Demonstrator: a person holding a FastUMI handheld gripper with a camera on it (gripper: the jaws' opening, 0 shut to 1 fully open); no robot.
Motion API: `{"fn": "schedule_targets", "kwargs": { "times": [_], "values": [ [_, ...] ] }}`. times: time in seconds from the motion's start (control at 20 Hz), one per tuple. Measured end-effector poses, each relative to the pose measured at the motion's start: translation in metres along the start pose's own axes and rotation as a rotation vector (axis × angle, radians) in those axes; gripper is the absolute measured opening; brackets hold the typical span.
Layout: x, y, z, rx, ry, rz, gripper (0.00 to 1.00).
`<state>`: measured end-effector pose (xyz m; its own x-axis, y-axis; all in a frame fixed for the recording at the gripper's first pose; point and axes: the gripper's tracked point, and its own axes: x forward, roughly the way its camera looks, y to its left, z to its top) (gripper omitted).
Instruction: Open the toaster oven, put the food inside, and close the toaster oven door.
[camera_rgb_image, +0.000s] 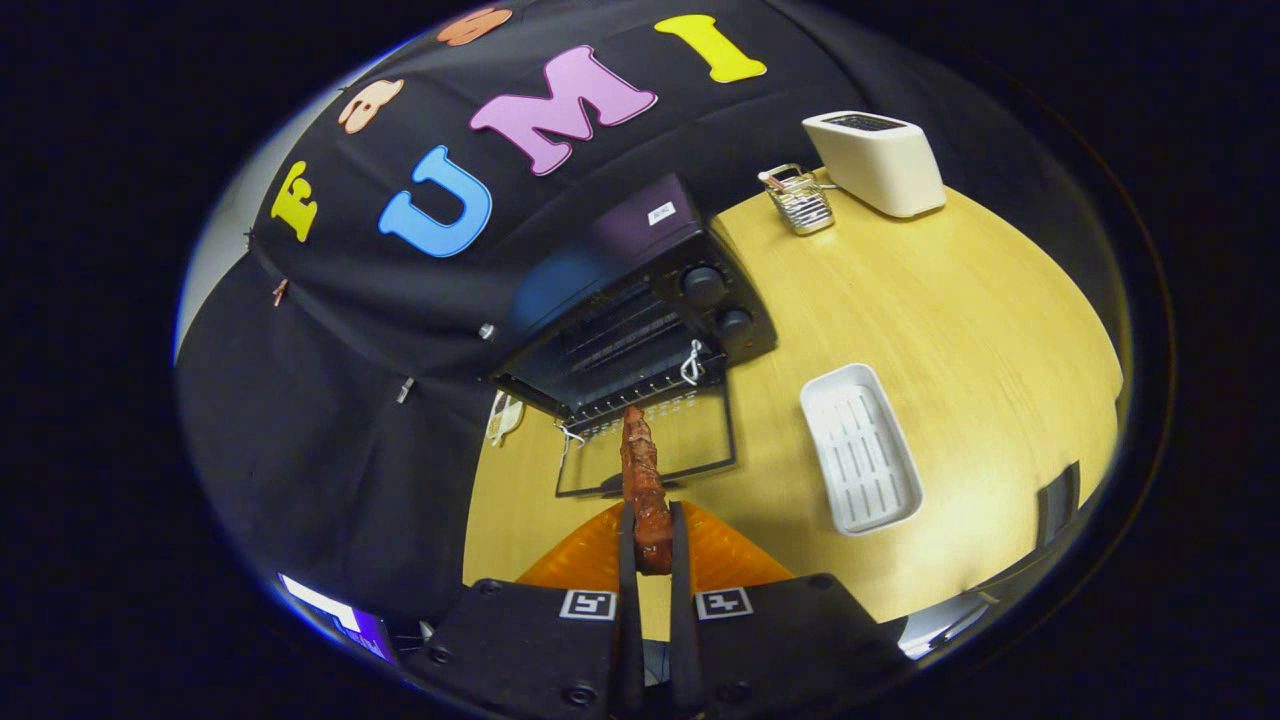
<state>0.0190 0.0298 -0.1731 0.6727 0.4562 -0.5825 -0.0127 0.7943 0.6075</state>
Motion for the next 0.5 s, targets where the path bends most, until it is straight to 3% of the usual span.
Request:
{"fn": "schedule_targets", "kwargs": {
  "times": [0.5],
  "values": [
    [0.089,0.051,0.024,-0.086,-0.126,0.038,0.14]
  ]
}}
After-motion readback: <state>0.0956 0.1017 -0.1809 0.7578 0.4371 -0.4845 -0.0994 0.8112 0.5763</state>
